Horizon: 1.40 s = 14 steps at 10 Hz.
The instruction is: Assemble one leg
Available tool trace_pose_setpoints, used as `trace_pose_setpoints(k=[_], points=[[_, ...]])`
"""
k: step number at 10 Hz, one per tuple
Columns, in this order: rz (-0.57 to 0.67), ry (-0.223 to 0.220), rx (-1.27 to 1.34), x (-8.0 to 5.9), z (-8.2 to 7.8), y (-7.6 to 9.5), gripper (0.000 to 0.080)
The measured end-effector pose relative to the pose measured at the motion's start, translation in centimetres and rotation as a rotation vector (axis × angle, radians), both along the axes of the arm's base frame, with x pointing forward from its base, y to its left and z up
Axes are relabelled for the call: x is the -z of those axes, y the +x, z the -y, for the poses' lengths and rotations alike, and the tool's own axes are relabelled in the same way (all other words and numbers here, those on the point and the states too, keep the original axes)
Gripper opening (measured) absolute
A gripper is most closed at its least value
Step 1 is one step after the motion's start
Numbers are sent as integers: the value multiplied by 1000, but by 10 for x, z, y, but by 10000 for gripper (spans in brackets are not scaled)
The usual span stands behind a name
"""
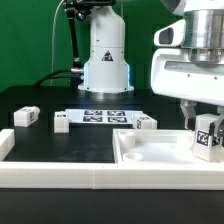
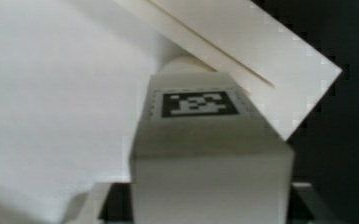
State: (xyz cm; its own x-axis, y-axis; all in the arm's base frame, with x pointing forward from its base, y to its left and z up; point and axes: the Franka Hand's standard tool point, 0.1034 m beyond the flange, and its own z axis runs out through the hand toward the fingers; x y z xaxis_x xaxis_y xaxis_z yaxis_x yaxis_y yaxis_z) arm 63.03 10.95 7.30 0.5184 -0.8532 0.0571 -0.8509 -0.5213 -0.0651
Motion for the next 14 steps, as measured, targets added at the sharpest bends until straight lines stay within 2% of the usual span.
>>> trace_pose_setpoints(k=[4,8,10,11,12,13,14], points=[[-7,33,292,1,7,-2,291],[-28,67,601,2,6,-6,291],[-30,72,646,2,4,-7,291],[-31,74,648,3,4,-7,360],[-30,70,587,3,5,-6,360],[-27,74,538,3,6,-5,546],[-22,85,546,2,4,-4,629]])
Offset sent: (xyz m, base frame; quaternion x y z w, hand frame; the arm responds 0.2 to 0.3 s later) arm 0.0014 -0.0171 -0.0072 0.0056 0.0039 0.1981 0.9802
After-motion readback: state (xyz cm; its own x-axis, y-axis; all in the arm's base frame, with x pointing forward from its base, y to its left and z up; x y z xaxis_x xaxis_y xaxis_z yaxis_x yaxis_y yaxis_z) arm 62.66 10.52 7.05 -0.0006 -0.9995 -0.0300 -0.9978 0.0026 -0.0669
